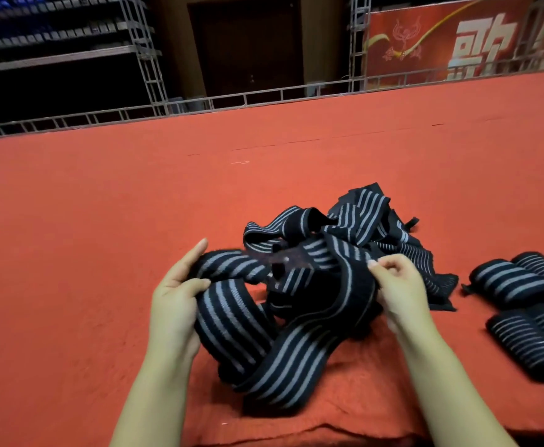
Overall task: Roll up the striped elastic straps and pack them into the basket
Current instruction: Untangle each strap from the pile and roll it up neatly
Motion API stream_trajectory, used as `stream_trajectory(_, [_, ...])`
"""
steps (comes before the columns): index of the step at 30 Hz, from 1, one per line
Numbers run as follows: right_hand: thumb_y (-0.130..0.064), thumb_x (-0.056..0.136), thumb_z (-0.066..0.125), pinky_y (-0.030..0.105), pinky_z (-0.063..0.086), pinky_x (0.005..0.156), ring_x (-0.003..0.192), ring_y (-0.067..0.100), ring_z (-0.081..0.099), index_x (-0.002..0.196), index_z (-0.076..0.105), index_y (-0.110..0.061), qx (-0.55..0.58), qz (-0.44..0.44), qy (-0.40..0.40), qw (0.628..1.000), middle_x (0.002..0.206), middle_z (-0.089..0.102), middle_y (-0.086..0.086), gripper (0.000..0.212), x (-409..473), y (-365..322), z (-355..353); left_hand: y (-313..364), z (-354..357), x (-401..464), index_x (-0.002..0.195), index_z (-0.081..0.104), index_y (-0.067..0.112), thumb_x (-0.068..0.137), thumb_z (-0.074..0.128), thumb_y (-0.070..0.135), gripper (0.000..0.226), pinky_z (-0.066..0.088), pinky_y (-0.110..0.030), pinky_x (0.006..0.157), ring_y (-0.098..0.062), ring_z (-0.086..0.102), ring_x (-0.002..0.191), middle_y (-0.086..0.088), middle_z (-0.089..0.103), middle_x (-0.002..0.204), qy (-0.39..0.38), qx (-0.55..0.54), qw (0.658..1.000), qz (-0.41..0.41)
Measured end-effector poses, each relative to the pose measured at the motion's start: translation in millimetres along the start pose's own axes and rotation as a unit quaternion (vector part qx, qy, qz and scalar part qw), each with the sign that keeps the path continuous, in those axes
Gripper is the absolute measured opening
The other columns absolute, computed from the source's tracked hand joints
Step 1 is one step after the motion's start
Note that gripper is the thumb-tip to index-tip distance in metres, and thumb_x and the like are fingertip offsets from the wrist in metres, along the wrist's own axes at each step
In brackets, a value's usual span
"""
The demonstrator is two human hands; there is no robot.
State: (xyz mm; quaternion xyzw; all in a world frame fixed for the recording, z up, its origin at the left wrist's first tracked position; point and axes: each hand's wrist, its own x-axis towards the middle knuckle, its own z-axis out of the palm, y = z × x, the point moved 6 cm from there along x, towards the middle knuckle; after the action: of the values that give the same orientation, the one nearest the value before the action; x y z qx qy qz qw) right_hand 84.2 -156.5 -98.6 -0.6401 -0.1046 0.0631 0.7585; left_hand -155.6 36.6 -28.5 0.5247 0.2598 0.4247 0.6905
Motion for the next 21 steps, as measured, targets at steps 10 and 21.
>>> stream_trajectory(10, [-0.016,0.087,0.065,0.028,0.039,0.089,0.098,0.021,0.053,0.108,0.058,-0.009,-0.190,-0.096,0.112,0.971,0.108,0.047,0.003,0.023,48,-46,-16,21,-23,11,0.129,0.059,0.030,0.087,0.038,-0.019,0.068,0.058,-0.019,0.066,-0.009,0.068,0.076,0.008,0.067,0.103,0.080,-0.013,0.996,0.044])
stream_trajectory(21, [-0.029,0.089,0.065,0.027,0.039,0.081,0.102,0.023,0.055,0.133,0.044,-0.013,-0.406,-0.160,-0.277,0.856,0.128,0.051,0.014,0.052,58,-57,231,-14,-35,34,0.119,0.058,0.040,0.090,0.043,-0.019,0.068,0.051,-0.010,0.076,0.005,0.066,0.096,0.013,0.065,0.120,0.033,0.061,0.997,0.038])
